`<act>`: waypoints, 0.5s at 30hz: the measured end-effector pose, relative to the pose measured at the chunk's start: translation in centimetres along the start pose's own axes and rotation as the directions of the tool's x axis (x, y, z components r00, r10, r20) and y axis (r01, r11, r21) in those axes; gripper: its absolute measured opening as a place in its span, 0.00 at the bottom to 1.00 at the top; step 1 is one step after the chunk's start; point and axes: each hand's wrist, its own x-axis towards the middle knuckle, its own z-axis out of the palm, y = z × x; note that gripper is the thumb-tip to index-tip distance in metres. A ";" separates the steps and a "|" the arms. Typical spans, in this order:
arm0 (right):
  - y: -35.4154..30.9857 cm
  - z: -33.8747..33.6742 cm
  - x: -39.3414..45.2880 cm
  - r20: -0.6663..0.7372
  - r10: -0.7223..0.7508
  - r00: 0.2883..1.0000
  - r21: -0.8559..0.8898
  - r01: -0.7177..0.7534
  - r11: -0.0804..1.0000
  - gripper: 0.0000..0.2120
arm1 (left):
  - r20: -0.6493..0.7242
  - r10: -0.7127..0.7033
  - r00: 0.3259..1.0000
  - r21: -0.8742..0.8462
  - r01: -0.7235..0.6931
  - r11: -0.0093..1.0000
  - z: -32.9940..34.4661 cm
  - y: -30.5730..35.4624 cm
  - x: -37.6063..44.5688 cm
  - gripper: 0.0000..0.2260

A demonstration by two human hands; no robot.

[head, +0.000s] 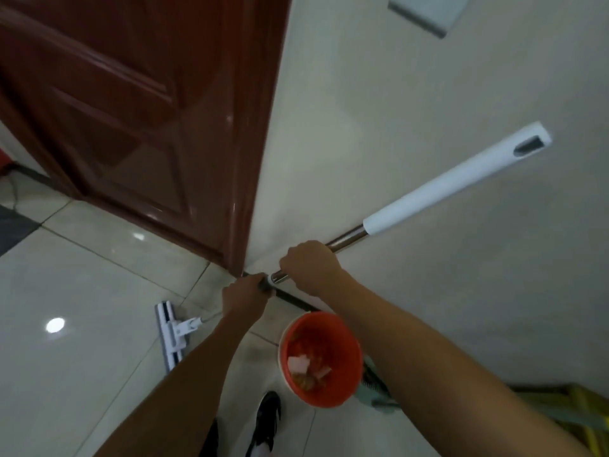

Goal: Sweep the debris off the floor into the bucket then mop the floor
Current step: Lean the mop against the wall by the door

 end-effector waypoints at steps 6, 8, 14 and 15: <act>5.3 -2.1 3.1 0.015 -0.091 0.996 -0.146 0.092 0.985 0.04 | -0.085 -0.073 0.994 -0.185 0.057 0.981 -1.5 3.7 3.8 0.08; 6.7 -2.6 4.4 0.013 -0.141 0.990 -0.211 0.140 0.967 0.06 | -0.113 -0.105 0.988 -0.235 0.076 0.969 -1.7 4.7 5.1 0.08; 10.3 -4.7 7.2 -0.034 -0.252 0.967 -0.343 0.226 0.912 0.06 | -0.184 -0.194 0.964 -0.293 0.134 0.947 -2.8 6.8 8.9 0.07; 10.6 -4.9 7.5 -0.035 -0.260 0.965 -0.359 0.230 0.904 0.06 | -0.188 -0.201 0.961 -0.303 0.138 0.943 -2.9 7.2 9.4 0.07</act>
